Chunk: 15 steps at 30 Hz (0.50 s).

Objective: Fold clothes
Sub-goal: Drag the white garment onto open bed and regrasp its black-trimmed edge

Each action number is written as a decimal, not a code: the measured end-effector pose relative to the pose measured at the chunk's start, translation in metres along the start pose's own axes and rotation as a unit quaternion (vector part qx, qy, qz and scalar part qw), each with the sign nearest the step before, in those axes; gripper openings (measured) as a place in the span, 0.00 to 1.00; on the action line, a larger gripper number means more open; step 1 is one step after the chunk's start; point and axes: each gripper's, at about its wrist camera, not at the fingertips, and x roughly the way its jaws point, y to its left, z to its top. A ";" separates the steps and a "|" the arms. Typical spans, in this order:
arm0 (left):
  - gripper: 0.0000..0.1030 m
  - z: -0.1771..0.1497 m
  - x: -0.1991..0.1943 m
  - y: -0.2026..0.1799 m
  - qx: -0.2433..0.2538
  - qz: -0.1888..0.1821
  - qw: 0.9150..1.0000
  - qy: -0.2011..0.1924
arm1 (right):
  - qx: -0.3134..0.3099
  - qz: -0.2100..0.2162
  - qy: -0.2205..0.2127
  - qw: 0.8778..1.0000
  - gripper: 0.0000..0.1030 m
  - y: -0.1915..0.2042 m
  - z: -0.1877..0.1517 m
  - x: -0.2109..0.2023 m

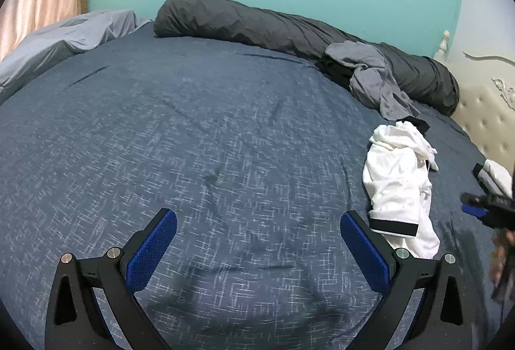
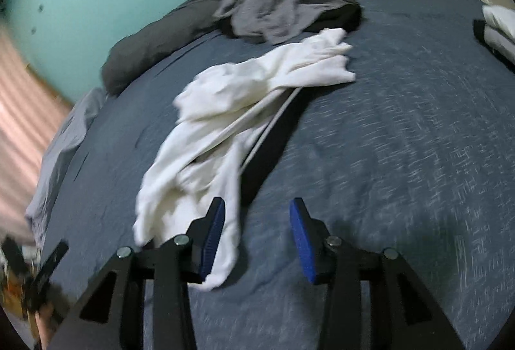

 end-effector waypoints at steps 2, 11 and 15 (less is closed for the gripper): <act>1.00 -0.001 0.003 -0.002 0.005 0.000 1.000 0.003 | 0.018 -0.002 -0.003 1.000 0.41 -0.008 0.010 0.011; 1.00 -0.003 0.017 -0.008 0.014 -0.005 1.000 0.021 | 0.042 -0.010 0.009 0.999 0.41 -0.013 0.045 0.074; 1.00 -0.005 0.020 -0.011 0.020 -0.008 0.999 0.026 | 0.055 -0.011 0.027 0.998 0.23 -0.016 0.048 0.096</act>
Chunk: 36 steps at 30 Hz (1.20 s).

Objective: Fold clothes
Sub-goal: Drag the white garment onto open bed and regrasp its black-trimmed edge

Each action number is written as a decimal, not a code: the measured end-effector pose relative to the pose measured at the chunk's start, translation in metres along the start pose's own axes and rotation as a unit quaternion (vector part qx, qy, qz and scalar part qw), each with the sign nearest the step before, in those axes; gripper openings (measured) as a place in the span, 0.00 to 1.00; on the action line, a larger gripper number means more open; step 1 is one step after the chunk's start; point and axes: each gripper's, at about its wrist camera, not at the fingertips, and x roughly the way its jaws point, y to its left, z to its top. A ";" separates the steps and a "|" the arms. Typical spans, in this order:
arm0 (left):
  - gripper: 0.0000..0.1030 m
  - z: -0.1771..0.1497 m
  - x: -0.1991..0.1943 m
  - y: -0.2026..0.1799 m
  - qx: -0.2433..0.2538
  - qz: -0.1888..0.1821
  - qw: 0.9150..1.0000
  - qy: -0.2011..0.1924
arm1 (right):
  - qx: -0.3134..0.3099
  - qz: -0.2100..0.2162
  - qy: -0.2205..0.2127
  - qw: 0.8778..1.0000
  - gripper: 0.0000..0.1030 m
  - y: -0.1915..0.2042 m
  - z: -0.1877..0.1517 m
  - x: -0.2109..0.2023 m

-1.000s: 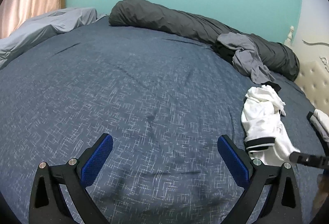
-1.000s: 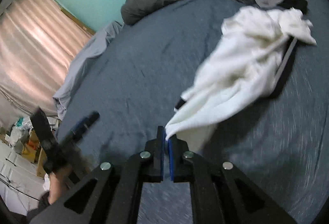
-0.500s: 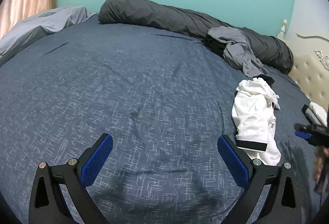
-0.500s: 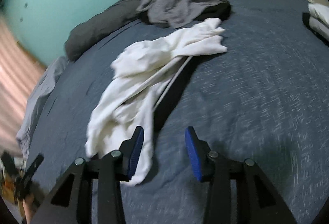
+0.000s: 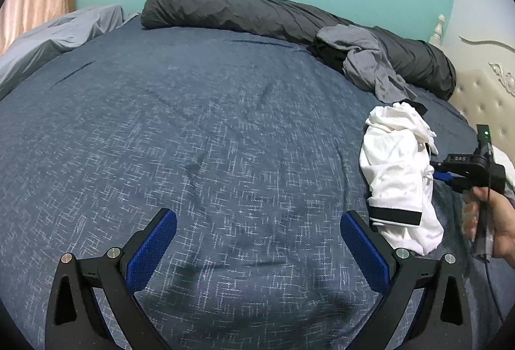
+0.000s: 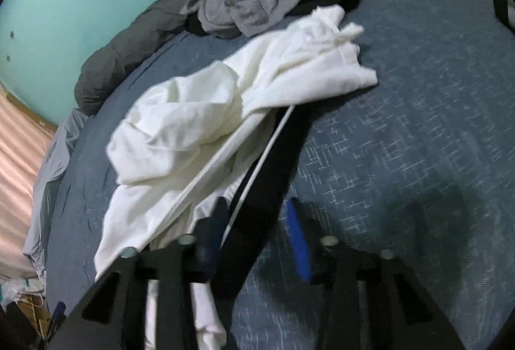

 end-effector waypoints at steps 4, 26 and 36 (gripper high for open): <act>1.00 -0.001 0.000 -0.001 0.003 -0.002 1.000 0.001 | 0.006 0.008 0.002 1.000 0.06 -0.001 -0.004 0.002; 1.00 0.001 -0.057 0.020 -0.014 0.015 0.999 -0.050 | -0.214 0.113 -0.030 0.970 0.02 0.222 0.003 -0.166; 1.00 0.008 -0.045 0.012 -0.015 -0.009 0.999 -0.037 | -0.232 0.023 0.018 0.972 0.05 0.203 -0.009 -0.086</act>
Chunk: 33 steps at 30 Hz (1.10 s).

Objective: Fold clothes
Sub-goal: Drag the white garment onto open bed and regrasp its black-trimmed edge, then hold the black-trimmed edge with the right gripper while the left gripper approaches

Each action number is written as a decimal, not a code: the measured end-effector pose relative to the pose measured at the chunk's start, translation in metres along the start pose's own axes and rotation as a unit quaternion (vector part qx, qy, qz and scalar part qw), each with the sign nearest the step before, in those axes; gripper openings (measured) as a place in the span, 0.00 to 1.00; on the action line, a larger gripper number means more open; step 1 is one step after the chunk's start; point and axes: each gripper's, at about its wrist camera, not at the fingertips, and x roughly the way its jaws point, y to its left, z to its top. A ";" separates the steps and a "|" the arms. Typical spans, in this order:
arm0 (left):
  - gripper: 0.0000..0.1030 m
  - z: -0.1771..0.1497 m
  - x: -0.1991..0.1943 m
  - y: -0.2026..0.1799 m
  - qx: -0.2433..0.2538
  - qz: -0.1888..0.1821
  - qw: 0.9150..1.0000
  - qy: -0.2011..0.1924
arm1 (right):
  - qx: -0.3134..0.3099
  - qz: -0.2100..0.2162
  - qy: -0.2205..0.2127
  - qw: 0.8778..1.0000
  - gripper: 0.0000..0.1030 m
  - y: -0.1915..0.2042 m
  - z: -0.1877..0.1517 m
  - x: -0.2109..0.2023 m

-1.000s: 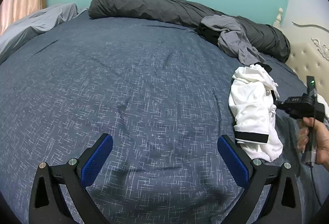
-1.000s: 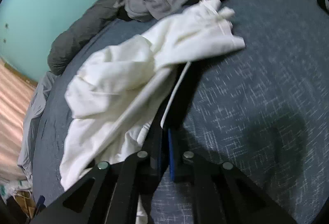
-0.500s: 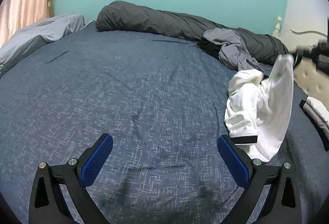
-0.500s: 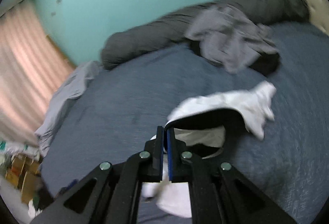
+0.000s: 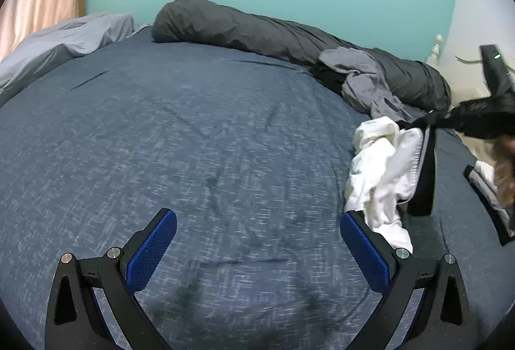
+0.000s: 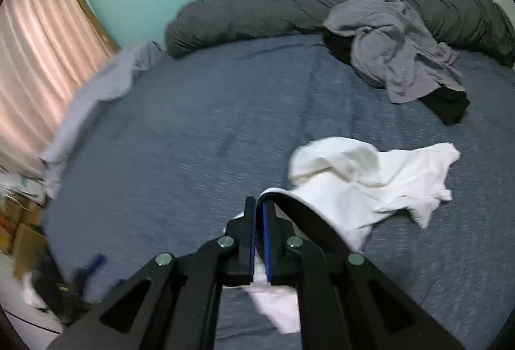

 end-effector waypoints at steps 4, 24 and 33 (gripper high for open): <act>1.00 0.001 0.009 -0.014 0.013 -0.012 1.000 0.006 | 0.021 -0.028 0.007 0.999 0.13 -0.030 -0.007 0.021; 1.00 -0.004 0.037 -0.090 0.049 -0.074 0.995 0.043 | 0.023 -0.015 -0.080 0.996 0.52 -0.067 -0.069 -0.023; 1.00 0.000 0.038 -0.095 0.056 -0.081 0.994 0.044 | -0.019 0.007 -0.044 0.999 0.39 -0.053 -0.110 0.009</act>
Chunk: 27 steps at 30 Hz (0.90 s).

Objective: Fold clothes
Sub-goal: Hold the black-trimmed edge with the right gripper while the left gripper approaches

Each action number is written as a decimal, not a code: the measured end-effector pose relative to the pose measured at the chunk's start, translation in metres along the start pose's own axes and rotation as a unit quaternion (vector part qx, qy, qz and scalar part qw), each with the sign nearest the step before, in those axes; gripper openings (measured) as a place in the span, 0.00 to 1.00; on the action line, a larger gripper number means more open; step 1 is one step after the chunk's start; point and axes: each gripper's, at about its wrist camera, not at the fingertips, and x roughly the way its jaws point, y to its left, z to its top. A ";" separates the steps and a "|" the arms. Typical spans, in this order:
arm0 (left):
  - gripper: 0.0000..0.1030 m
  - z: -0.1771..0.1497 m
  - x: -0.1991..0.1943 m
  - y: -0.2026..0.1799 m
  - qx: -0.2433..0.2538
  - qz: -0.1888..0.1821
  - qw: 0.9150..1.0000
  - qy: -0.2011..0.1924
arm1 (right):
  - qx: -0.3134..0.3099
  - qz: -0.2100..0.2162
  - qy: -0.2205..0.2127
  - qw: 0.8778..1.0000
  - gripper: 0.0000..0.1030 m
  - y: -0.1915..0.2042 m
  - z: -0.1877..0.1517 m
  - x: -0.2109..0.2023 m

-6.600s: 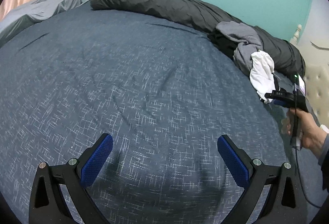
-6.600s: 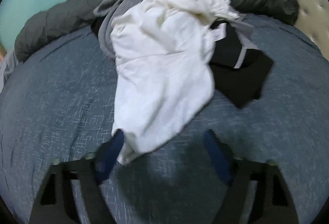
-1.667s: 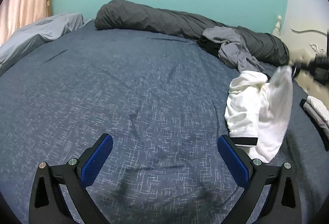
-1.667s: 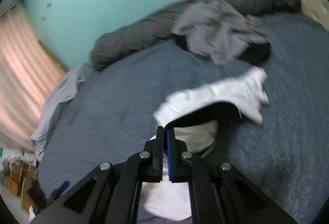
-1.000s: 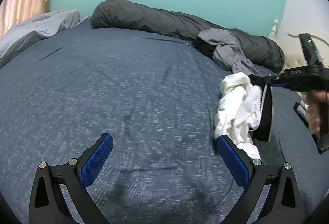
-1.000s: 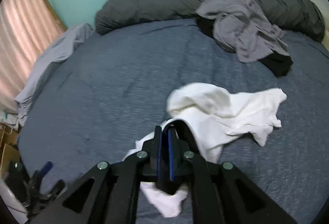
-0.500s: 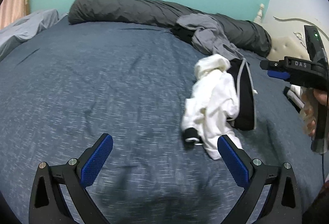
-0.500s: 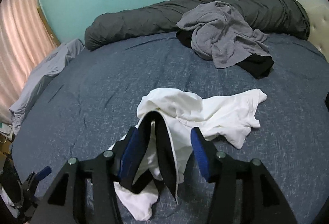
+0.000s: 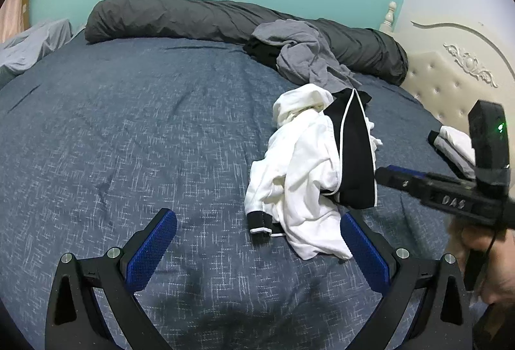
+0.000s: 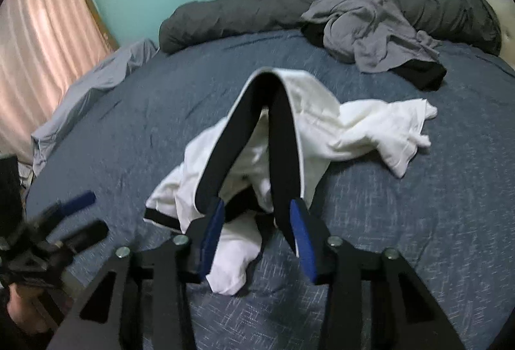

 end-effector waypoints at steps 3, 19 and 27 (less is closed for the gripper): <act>1.00 -0.001 0.001 0.004 -0.010 -0.009 1.000 0.009 | -0.011 0.008 0.007 1.000 0.34 0.002 -0.004 0.011; 1.00 -0.004 0.005 0.007 -0.015 -0.018 1.000 0.021 | -0.019 -0.133 0.023 0.991 0.34 -0.027 0.008 0.051; 1.00 -0.004 0.000 0.010 -0.022 -0.017 0.999 0.015 | -0.072 -0.111 0.014 0.991 0.34 0.012 -0.017 0.045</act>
